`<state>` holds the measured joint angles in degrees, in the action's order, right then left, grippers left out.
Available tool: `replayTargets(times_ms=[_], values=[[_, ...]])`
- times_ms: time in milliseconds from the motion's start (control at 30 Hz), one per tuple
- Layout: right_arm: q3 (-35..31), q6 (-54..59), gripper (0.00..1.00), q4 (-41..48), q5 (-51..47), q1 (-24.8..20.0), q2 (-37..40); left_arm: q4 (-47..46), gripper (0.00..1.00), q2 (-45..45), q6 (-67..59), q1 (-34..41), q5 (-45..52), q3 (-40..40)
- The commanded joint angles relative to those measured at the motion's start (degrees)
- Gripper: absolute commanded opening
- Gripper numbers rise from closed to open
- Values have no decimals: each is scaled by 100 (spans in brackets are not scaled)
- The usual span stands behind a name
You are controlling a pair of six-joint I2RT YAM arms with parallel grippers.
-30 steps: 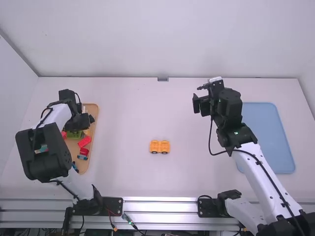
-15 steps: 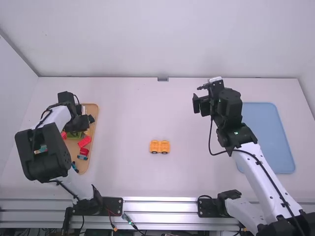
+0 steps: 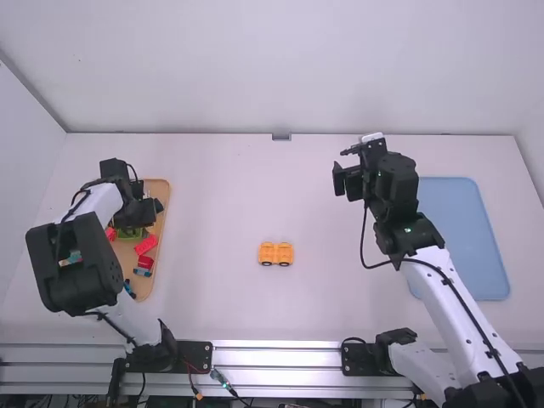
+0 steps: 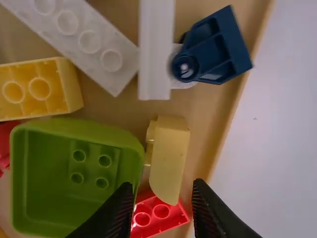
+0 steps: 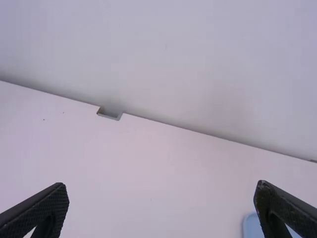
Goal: Assemble lego blocks to make yellow taxi
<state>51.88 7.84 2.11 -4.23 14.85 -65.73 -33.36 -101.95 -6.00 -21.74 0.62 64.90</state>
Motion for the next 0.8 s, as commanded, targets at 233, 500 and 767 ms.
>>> replayTargets(times_ms=[233, 500, 767], values=[[-26, -33, 99, 0, -28, 20, -59, -4, 32, -37, -219, 35, 267, -83], [-26, -33, 99, -2, -26, 22, -59, -107, 32, -37, 382, 28, -621, -83], [-26, -33, 99, -4, -24, 22, -59, -87, 28, -37, 664, 35, -723, -13]])
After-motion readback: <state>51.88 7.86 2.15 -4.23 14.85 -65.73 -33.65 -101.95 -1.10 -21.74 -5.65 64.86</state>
